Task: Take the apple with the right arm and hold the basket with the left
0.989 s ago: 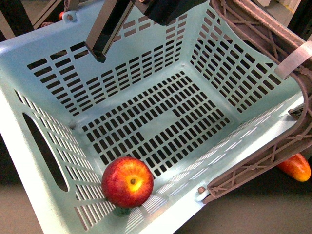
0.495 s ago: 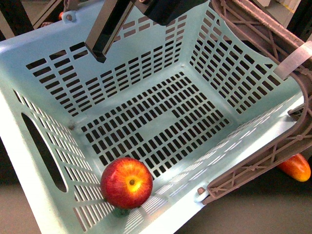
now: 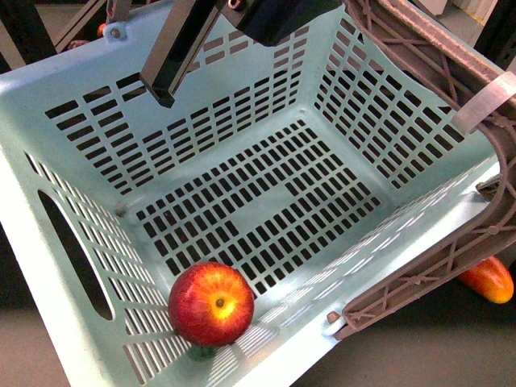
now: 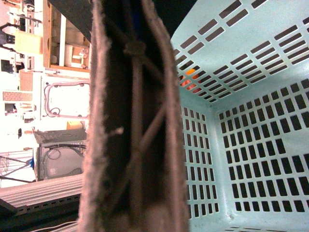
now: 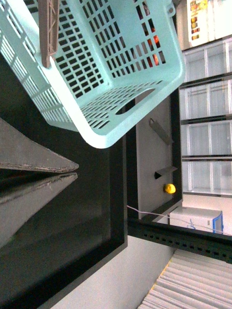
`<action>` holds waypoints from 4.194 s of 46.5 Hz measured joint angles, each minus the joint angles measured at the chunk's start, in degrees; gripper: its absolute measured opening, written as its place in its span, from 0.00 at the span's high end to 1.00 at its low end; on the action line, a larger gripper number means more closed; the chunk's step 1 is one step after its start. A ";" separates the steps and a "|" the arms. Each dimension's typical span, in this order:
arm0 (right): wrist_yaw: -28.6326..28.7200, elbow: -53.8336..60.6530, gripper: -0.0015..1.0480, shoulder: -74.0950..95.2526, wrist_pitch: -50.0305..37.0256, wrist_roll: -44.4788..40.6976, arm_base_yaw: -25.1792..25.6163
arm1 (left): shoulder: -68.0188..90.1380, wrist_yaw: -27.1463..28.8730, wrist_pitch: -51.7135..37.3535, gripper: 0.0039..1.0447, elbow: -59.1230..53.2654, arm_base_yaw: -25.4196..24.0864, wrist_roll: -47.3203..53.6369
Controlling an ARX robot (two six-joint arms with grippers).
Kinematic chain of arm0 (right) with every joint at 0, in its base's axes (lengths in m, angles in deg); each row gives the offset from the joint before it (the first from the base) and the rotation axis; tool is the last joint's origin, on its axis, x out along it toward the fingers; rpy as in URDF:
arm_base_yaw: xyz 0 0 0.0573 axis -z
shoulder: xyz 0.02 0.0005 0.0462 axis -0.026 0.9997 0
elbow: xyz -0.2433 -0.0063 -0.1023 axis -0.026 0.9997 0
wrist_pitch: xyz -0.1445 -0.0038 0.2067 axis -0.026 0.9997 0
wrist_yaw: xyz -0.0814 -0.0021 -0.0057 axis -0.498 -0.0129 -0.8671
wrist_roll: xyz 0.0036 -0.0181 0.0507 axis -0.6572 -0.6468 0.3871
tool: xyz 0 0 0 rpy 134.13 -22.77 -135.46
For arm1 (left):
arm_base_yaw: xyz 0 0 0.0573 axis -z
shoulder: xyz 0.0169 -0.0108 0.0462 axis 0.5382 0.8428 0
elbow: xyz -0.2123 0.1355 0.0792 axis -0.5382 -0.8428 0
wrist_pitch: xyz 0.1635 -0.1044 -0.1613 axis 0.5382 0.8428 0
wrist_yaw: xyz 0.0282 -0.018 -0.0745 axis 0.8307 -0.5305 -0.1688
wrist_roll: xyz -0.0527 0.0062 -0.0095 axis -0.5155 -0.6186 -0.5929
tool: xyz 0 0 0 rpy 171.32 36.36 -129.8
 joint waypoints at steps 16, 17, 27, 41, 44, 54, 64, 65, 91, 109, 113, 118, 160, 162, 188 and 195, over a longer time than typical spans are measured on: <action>0.02 0.00 0.33 -0.04 0.00 0.00 0.00 | 0.00 0.02 0.00 0.94 0.00 0.00 0.00; 0.00 0.00 0.30 -0.04 0.00 0.00 0.00 | 0.00 0.02 0.00 0.94 0.00 0.00 0.00; 0.02 0.00 0.09 -0.04 0.00 0.00 0.00 | 0.00 -0.02 0.00 0.94 0.00 0.00 -0.02; 0.00 0.00 0.09 -0.09 0.02 0.02 0.00 | 0.11 21.11 17.97 0.94 6.54 -1.38 -0.33; 0.02 0.00 0.09 -0.09 0.02 0.02 0.00 | 0.11 21.75 19.61 0.94 6.67 -4.81 -2.69; 0.00 0.00 0.09 -0.09 0.02 0.02 0.00 | 3.48 20.04 16.63 0.94 8.39 -16.20 -11.96; 0.02 0.00 0.09 -0.09 0.02 0.02 0.00 | 11.34 18.73 12.81 0.94 9.77 -24.35 -15.96; 0.02 0.00 0.09 -0.09 0.02 0.02 0.00 | 12.13 18.53 12.59 0.94 9.77 -24.98 -16.44; 0.02 0.00 0.09 -0.13 0.02 0.00 0.00 | 17.00 11.63 12.39 0.94 4.39 -29.62 -23.15; 0.00 0.00 0.09 -0.13 0.02 0.00 0.00 | 16.31 9.73 17.97 0.55 0.37 -28.89 -24.90; 0.02 0.00 0.09 -0.13 0.02 0.02 0.00 | 16.02 9.99 22.29 0.42 1.53 -28.17 -24.96; 0.02 0.00 0.09 -0.13 0.02 0.02 0.00 | 14.27 10.34 27.04 0.25 3.26 -27.30 -24.98; 0.02 0.00 0.09 -0.13 0.04 0.02 0.00 | -23.71 8.55 -38.99 0.72 -36.22 -32.06 60.50; 0.00 0.00 0.09 -0.13 0.04 0.02 0.00 | -25.18 7.82 -39.26 0.81 -38.58 -32.54 62.40; 0.02 0.00 0.09 -0.13 0.04 0.02 0.00 | -46.05 1.90 -33.07 0.97 -53.92 -38.56 65.48; 0.02 0.00 0.09 -0.13 0.04 0.02 0.00 | -52.00 1.90 -28.83 0.97 -55.71 -38.56 65.53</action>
